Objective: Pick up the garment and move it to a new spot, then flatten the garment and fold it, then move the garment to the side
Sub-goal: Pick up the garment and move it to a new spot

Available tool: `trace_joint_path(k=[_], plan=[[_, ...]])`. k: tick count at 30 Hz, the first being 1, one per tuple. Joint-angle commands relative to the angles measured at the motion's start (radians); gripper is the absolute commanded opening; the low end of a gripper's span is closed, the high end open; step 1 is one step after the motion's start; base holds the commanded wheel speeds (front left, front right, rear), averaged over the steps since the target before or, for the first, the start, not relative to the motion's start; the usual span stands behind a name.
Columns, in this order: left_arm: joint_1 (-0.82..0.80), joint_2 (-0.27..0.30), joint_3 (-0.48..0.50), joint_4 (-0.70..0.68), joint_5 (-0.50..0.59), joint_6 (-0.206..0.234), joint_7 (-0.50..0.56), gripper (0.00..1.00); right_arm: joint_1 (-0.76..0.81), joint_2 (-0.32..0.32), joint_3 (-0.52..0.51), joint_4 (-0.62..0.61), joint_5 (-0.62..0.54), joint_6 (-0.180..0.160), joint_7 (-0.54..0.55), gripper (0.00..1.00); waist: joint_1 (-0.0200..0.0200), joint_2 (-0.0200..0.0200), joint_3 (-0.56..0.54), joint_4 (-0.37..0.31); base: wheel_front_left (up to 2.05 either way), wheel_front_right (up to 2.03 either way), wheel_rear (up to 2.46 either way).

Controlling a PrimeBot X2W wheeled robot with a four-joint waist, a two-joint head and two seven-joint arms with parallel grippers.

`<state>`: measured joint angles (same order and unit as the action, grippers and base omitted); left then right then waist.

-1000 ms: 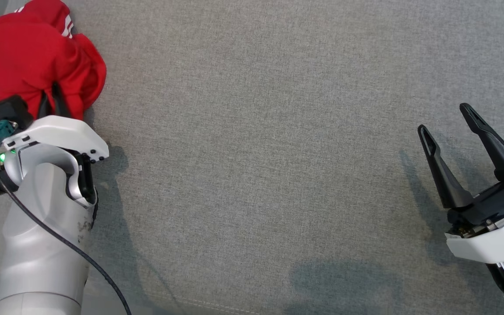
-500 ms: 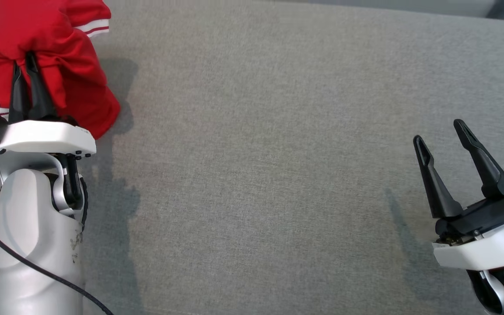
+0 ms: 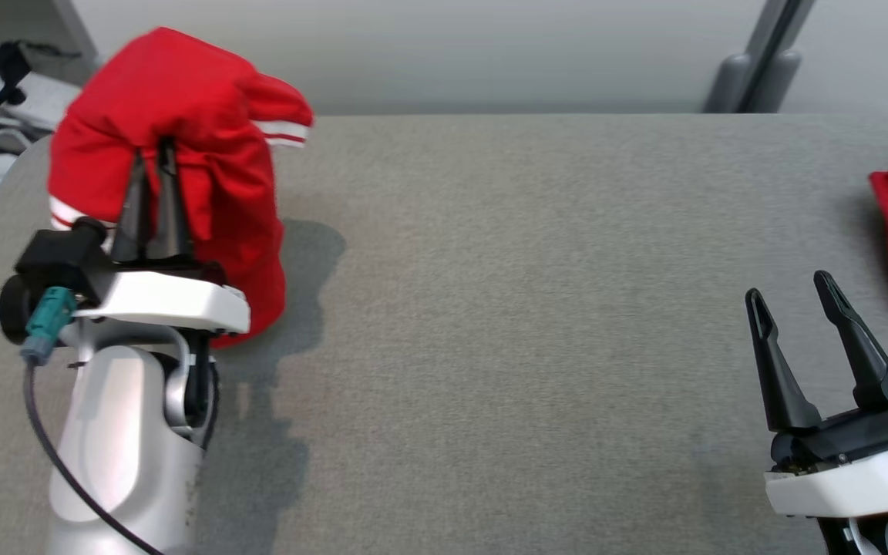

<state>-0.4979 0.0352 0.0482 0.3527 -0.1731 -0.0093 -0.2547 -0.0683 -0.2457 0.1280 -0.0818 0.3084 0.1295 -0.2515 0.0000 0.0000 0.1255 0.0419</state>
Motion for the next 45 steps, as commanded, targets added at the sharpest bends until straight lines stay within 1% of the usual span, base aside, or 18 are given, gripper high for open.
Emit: trace_joint_path(k=[1, 3, 6, 8, 10, 13, 16, 17, 21, 25, 27, 32, 33, 34, 35, 37, 39, 45], plan=[[-0.007, 0.019, -0.008, -0.052, -0.016, -0.008, 0.008, 0.0, 0.007, -0.003, 0.007, -0.025, -0.004, 0.001, -0.01, 1.0, 0.0, 0.0, -0.051, -0.056, 0.0, 0.0, 0.0], [-0.002, 0.018, -0.028, -0.062, -0.023, -0.008, 0.016, 0.0, 0.012, 0.0, 0.005, -0.024, -0.004, 0.001, -0.01, 1.0, 0.0, 0.0, -0.059, -0.067, 0.0, 0.0, 0.0], [0.008, 0.016, -0.092, -0.097, -0.058, 0.001, 0.037, 0.0, 0.025, 0.008, 0.007, -0.024, -0.006, 0.001, -0.01, 1.0, 0.0, 0.0, -0.077, -0.098, 0.0, 0.0, 0.0], [0.013, 0.016, -0.143, -0.117, -0.131, 0.011, 0.051, 0.0, 0.03, 0.013, 0.009, -0.024, -0.007, 0.001, -0.01, 1.0, 0.0, 0.0, -0.086, -0.12, 0.0, 0.0, 0.0], [0.015, 0.015, -0.188, -0.135, -0.184, 0.034, 0.06, 0.0, 0.032, 0.015, 0.014, -0.024, -0.008, 0.001, -0.01, 1.0, 0.0, 0.0, -0.092, -0.141, 0.0, 0.0, 0.0], [0.017, 0.015, -0.238, -0.15, -0.228, 0.068, 0.067, 0.0, 0.033, 0.018, 0.014, -0.024, -0.007, 0.001, -0.01, 1.0, 0.0, 0.0, -0.099, -0.169, 0.0, 0.0, 0.0], [0.035, 0.015, -0.285, -0.143, -0.304, 0.09, 0.088, 0.0, 0.038, 0.019, 0.011, -0.021, -0.002, 0.001, -0.01, 1.0, 0.0, 0.0, -0.104, -0.19, 0.0, 0.0, 0.0], [0.04, 0.015, -0.3, -0.133, -0.314, 0.096, 0.093, 0.0, 0.04, 0.019, 0.01, -0.021, -0.001, 0.001, -0.01, 1.0, 0.0, 0.0, -0.103, -0.194, 0.0, 0.0, 0.0], [0.07, 0.015, -0.361, -0.067, -0.376, 0.111, 0.093, 0.0, 0.048, 0.018, 0.015, -0.018, 0.002, 0.001, -0.01, 1.0, 0.0, 0.0, -0.098, -0.208, 0.0, 0.0, 0.0], [0.084, 0.015, -0.419, 0.043, -0.436, 0.116, 0.068, 0.0, 0.043, 0.021, 0.024, -0.014, 0.004, 0.001, -0.01, 1.0, 0.0, 0.0, -0.084, -0.218, 0.0, 0.0, 0.0], [0.089, 0.015, -0.445, 0.111, -0.504, 0.096, 0.055, 0.0, 0.038, 0.022, 0.033, -0.009, 0.008, 0.001, -0.01, 1.0, 0.0, 0.0, -0.077, -0.222, 0.0, 0.0, 0.0], [0.071, 0.015, -0.507, 0.29, -0.566, 0.07, 0.018, 0.0, 0.02, 0.025, 0.055, 0.001, 0.016, 0.001, -0.01, 1.0, 0.0, 0.0, -0.059, -0.23, 0.0, 0.0, 0.0], [0.066, 0.015, -0.516, 0.312, -0.581, 0.063, 0.012, 0.14, 0.019, 0.025, 0.058, 0.003, 0.017, 0.001, -0.01, 1.0, 0.0, 0.0, -0.057, -0.229, 0.0, 0.0, 0.0], [0.06, 0.015, -0.525, 0.331, -0.594, 0.058, 0.007, 0.42, 0.018, 0.025, 0.061, 0.004, 0.018, 0.001, -0.01, 1.0, 0.0, 0.0, -0.055, -0.228, 0.0, 0.0, 0.0], [0.052, 0.015, -0.534, 0.345, -0.602, 0.054, 0.002, 1.0, 0.018, 0.025, 0.063, 0.006, 0.018, 0.001, -0.01, 1.0, 0.0, 0.0, -0.053, -0.226, 0.0, 0.0, 0.0], [0.039, 0.015, -0.548, 0.353, -0.625, 0.037, -0.003, 1.0, 0.018, 0.026, 0.065, 0.008, 0.02, 0.001, -0.01, 1.0, 0.0, 0.0, -0.053, -0.217, 0.0, 0.0, 0.0], [0.021, 0.015, -0.557, 0.347, -0.621, 0.035, -0.006, 1.0, 0.019, 0.028, 0.069, 0.01, 0.021, 0.001, -0.01, 1.0, 0.0, 0.0, -0.054, -0.204, 0.0, 0.0, 0.0], [0.032, 0.015, -0.473, 0.197, -0.535, 0.049, -0.007, 1.0, 0.021, 0.04, 0.087, 0.015, 0.026, 0.001, -0.01, 1.0, 0.0, 0.0, -0.071, -0.154, 0.0, 0.0, 0.0]])
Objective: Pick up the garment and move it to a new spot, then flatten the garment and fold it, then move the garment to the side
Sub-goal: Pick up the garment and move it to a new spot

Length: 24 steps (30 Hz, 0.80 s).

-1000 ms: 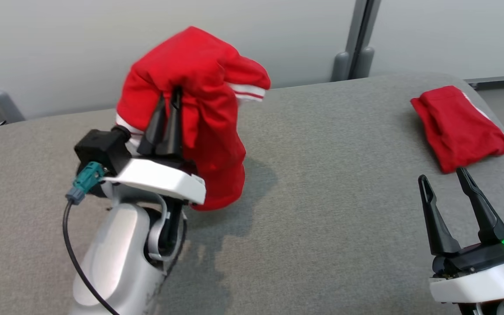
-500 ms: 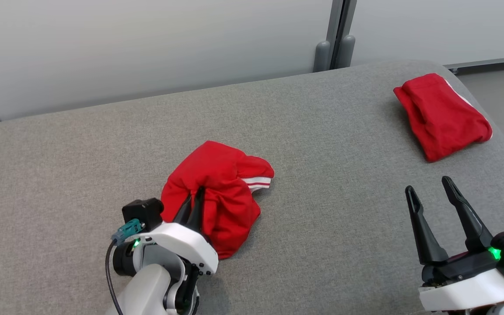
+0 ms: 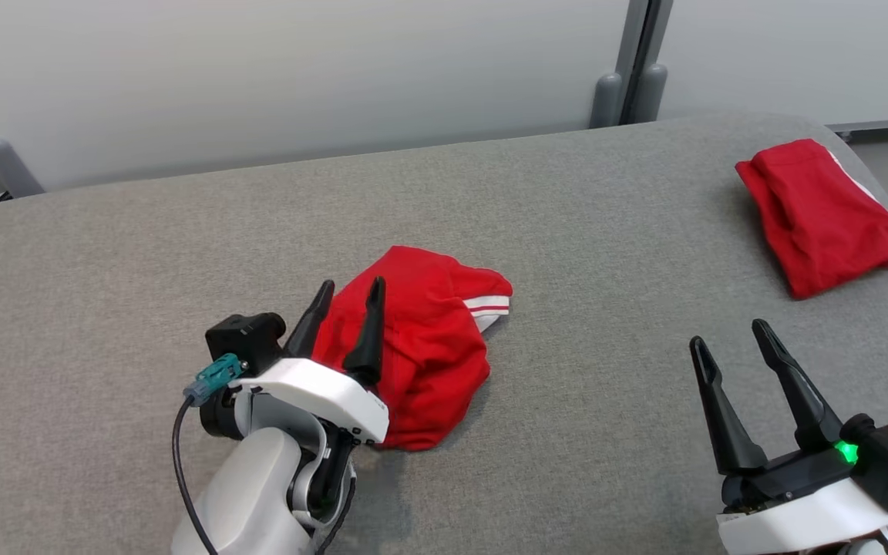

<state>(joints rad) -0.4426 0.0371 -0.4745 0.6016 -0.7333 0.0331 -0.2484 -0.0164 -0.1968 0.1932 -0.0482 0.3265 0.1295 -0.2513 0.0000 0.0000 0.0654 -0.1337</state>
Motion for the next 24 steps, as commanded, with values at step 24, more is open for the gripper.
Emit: trace_joint_path(k=[24], plan=[[0.4, 0.017, 0.398, -0.403, 0.346, 0.017, -0.013, 1.0, 0.072, 0.119, -0.103, 0.087, -0.027, 0.001, -0.011, 1.0, 0.0, 0.0, -0.158, 0.186, 0.0, 0.0, 0.0]])
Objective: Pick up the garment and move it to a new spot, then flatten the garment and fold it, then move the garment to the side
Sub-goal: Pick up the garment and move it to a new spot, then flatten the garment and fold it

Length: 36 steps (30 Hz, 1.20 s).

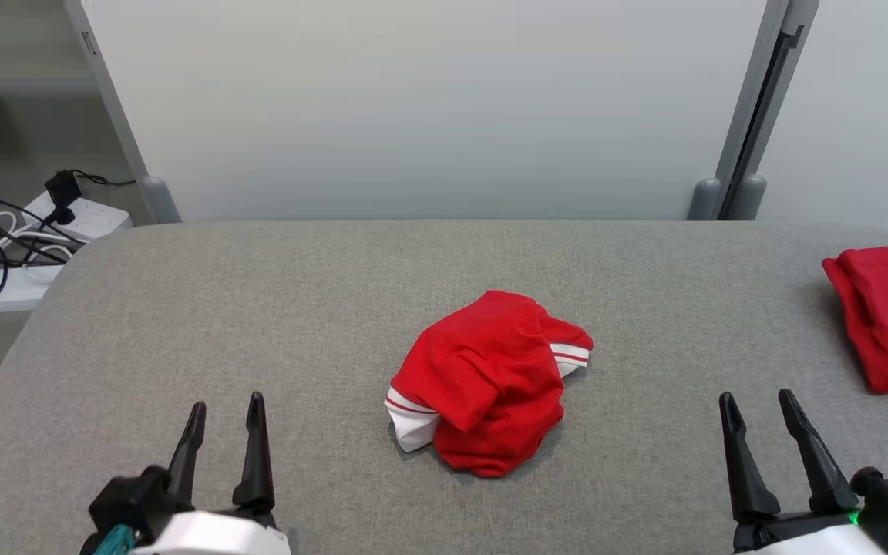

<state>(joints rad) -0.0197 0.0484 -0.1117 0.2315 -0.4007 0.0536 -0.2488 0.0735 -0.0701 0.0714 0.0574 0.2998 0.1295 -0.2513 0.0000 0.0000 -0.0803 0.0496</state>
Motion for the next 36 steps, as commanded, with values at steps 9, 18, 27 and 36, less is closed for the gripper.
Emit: trace_joint_path(k=[9, 18, 27, 36], plan=[[0.125, 0.003, 0.098, -0.181, 0.151, 0.006, -0.013, 1.0, 0.046, 0.011, -0.023, -0.051, -0.006, 0.001, -0.011, 1.0, 0.0, 0.0, -0.047, -0.002, 0.0, 0.0, 0.0], [0.211, 0.002, 0.119, -0.217, 0.205, 0.008, -0.013, 1.0, 0.109, 0.015, -0.01, -0.087, -0.021, 0.001, -0.011, 1.0, 0.0, 0.0, -0.045, -0.002, 0.0, 0.0, 0.0], [0.219, 0.002, 0.109, -0.209, 0.187, 0.024, -0.013, 1.0, 0.104, 0.011, -0.002, -0.089, -0.015, 0.001, -0.011, 1.0, 0.0, 0.0, -0.033, -0.006, 0.0, 0.0, 0.0], [0.208, 0.002, 0.109, -0.214, 0.182, 0.034, -0.013, 1.0, 0.096, 0.002, 0.007, -0.089, -0.008, 0.001, -0.011, 1.0, 0.0, 0.0, -0.028, -0.005, 0.0, 0.0, 0.0]])
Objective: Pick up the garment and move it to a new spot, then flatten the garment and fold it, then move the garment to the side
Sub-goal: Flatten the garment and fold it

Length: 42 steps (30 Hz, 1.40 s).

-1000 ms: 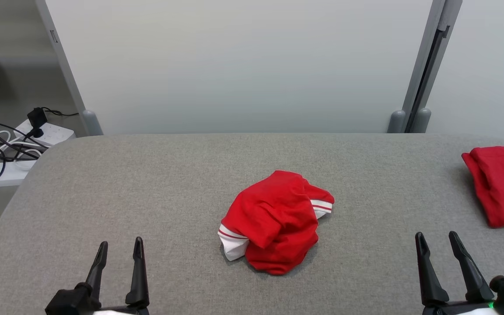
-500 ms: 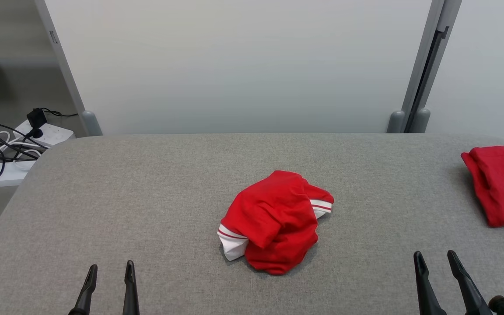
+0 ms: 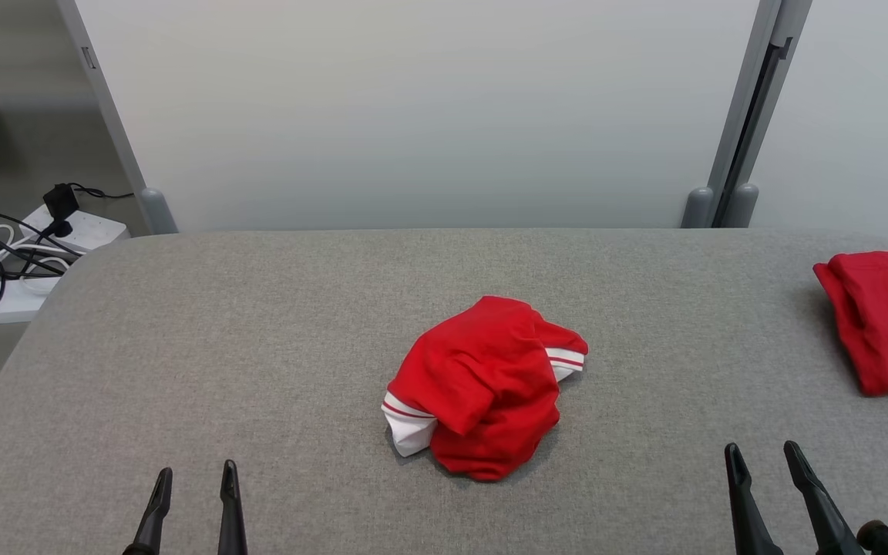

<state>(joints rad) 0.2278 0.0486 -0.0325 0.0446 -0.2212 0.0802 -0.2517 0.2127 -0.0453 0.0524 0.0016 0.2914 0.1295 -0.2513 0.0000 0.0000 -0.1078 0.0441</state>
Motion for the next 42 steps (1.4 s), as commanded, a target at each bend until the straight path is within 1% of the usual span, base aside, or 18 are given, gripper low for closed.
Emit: trace_joint_path(k=[1, 23, 29, 32, 35, 38, 40, 42], plan=[[-0.039, 0.002, 0.03, -0.027, 0.005, 0.008, -0.01, 1.0, -0.043, -0.024, 0.026, -0.033, 0.0, 0.001, -0.011, 1.0, 0.0, 0.0, -0.001, 0.0, 0.0, 0.0, 0.0], [-0.041, 0.002, 0.015, -0.031, 0.025, 0.008, -0.01, 1.0, -0.046, -0.032, 0.037, -0.027, 0.004, 0.001, -0.011, 1.0, 0.0, 0.0, 0.008, -0.004, 0.0, 0.0, 0.0], [-0.039, 0.002, 0.003, -0.016, 0.029, -0.004, -0.01, 1.0, -0.048, -0.033, 0.042, -0.024, 0.006, 0.001, -0.011, 1.0, 0.0, 0.0, 0.012, -0.002, 0.0, 0.0, 0.0], [-0.05, 0.002, -0.034, 0.037, 0.038, -0.057, -0.01, 1.0, -0.052, -0.035, 0.055, -0.02, 0.018, 0.001, -0.011, 1.0, 0.0, 0.0, 0.019, 0.002, 0.0, 0.0, 0.0], [-0.089, 0.002, -0.076, 0.096, 0.046, -0.096, -0.01, 1.0, -0.06, -0.041, 0.068, -0.019, 0.025, 0.001, -0.011, 1.0, 0.0, 0.0, 0.034, 0.007, 0.0, 0.0, 0.0], [-0.147, 0.002, -0.121, 0.16, 0.041, -0.12, -0.01, 1.0, -0.074, -0.046, 0.078, -0.018, 0.03, 0.001, -0.011, 1.0, 0.0, 0.0, 0.053, 0.01, 0.0, 0.0, 0.0], [-0.209, 0.002, -0.174, 0.246, 0.024, -0.138, -0.01, 1.0, -0.088, -0.053, 0.093, -0.017, 0.033, 0.001, -0.011, 1.0, 0.0, 0.0, 0.072, 0.008, 0.0, 0.0, 0.0], [-0.252, 0.002, -0.209, 0.307, 0.012, -0.147, -0.01, 1.0, -0.096, -0.059, 0.101, -0.016, 0.036, 0.001, -0.011, 1.0, 0.0, 0.0, 0.084, 0.004, 0.0, 0.0, 0.0]])
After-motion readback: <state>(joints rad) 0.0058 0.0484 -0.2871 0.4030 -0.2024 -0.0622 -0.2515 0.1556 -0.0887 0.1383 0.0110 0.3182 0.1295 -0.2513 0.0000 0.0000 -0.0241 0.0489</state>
